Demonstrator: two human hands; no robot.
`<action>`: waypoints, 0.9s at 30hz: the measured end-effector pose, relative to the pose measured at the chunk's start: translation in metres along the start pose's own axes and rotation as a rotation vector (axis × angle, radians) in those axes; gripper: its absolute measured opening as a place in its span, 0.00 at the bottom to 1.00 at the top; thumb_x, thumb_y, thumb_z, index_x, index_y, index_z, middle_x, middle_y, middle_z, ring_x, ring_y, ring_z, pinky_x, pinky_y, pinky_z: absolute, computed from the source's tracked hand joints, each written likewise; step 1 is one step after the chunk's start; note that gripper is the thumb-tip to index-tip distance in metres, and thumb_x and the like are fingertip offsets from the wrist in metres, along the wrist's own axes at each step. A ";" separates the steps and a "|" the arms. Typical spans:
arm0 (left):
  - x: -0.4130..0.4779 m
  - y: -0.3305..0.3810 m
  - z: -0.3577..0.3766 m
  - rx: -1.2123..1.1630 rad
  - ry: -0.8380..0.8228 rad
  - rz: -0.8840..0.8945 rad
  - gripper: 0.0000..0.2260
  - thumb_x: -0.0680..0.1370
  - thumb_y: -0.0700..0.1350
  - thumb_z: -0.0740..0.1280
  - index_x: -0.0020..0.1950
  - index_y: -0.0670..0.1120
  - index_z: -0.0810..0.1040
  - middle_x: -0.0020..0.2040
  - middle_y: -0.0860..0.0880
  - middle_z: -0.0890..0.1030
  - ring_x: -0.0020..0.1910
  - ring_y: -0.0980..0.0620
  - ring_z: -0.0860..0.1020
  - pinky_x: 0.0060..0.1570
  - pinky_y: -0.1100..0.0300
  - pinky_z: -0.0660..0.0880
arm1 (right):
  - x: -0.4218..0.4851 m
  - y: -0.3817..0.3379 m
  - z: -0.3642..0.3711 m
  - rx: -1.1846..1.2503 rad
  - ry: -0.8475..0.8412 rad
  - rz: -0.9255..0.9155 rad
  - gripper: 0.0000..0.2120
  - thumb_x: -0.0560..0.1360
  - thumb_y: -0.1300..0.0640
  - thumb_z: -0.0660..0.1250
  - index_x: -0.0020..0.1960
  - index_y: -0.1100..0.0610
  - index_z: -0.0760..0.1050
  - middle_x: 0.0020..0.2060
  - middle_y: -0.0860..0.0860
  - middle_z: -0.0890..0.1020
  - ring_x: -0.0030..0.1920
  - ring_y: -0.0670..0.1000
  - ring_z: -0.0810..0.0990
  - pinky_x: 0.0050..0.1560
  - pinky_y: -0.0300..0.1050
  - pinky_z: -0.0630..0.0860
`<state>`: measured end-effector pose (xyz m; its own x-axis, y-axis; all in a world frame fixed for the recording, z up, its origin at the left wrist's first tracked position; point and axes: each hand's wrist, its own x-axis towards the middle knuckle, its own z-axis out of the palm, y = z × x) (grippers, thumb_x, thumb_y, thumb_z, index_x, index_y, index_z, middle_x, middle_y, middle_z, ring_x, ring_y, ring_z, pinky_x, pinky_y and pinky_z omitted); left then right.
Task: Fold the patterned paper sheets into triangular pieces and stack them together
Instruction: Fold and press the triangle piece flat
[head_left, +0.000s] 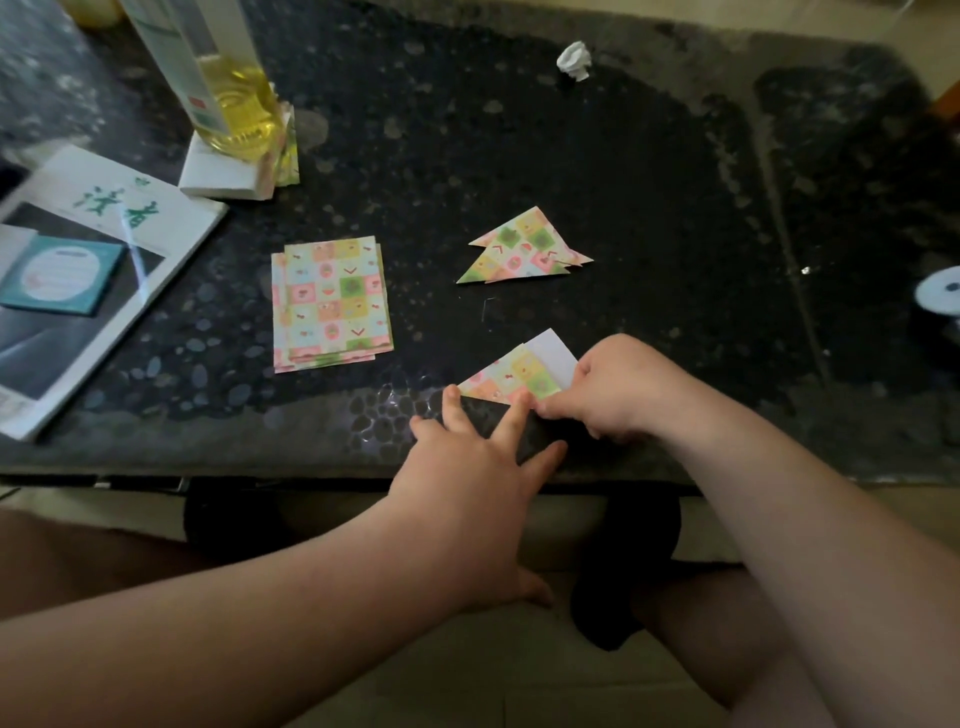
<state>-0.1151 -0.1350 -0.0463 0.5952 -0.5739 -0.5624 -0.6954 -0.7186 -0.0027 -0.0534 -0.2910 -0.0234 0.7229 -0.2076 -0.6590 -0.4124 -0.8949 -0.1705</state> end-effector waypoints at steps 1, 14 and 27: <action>0.000 -0.001 -0.001 -0.001 -0.008 0.002 0.53 0.69 0.80 0.60 0.81 0.61 0.35 0.82 0.44 0.32 0.75 0.18 0.45 0.69 0.31 0.63 | 0.002 0.000 0.001 0.023 -0.006 0.004 0.21 0.73 0.40 0.75 0.34 0.58 0.82 0.27 0.51 0.83 0.30 0.52 0.82 0.41 0.47 0.80; -0.002 -0.001 -0.005 0.012 -0.048 0.012 0.52 0.70 0.79 0.61 0.81 0.62 0.33 0.81 0.44 0.30 0.75 0.18 0.44 0.70 0.31 0.63 | 0.008 0.028 -0.005 0.271 -0.146 0.093 0.18 0.75 0.51 0.77 0.33 0.57 0.75 0.21 0.50 0.74 0.20 0.48 0.67 0.26 0.38 0.61; -0.003 -0.001 -0.007 0.012 -0.044 0.008 0.51 0.70 0.80 0.58 0.81 0.62 0.33 0.81 0.45 0.30 0.76 0.19 0.44 0.72 0.32 0.63 | 0.007 0.057 -0.029 0.167 -0.087 0.040 0.14 0.75 0.55 0.75 0.35 0.57 0.76 0.23 0.52 0.79 0.22 0.49 0.72 0.26 0.38 0.67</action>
<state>-0.1134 -0.1346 -0.0390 0.5719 -0.5615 -0.5980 -0.7050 -0.7092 -0.0083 -0.0560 -0.3549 -0.0168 0.6562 -0.2000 -0.7276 -0.5314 -0.8070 -0.2575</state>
